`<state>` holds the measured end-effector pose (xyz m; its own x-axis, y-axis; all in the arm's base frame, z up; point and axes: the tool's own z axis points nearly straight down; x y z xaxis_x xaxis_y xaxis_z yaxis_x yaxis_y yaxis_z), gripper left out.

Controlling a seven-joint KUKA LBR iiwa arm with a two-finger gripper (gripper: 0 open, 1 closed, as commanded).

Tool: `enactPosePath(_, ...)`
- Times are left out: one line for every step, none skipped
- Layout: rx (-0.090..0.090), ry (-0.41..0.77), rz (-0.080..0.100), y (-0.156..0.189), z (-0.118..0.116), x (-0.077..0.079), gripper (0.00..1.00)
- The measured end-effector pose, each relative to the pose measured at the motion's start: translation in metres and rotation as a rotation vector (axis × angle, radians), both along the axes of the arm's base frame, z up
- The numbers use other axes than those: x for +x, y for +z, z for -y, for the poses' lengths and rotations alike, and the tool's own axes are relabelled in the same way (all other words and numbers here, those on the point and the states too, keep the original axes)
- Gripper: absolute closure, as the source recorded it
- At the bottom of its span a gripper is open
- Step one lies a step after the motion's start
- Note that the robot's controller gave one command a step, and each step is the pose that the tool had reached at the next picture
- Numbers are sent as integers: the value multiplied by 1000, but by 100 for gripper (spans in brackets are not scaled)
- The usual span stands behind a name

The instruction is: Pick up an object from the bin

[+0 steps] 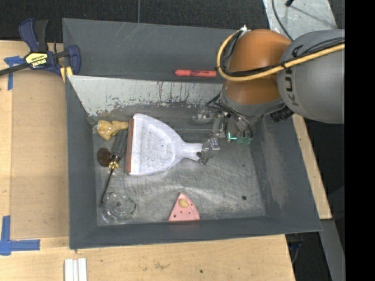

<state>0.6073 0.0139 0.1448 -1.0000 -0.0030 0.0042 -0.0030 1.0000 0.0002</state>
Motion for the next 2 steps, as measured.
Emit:
enactPosePath(0, 0, 8, 4, 0, 2, 0)
enactPosePath(-3, 299, 21, -67, -18, -1, 100)
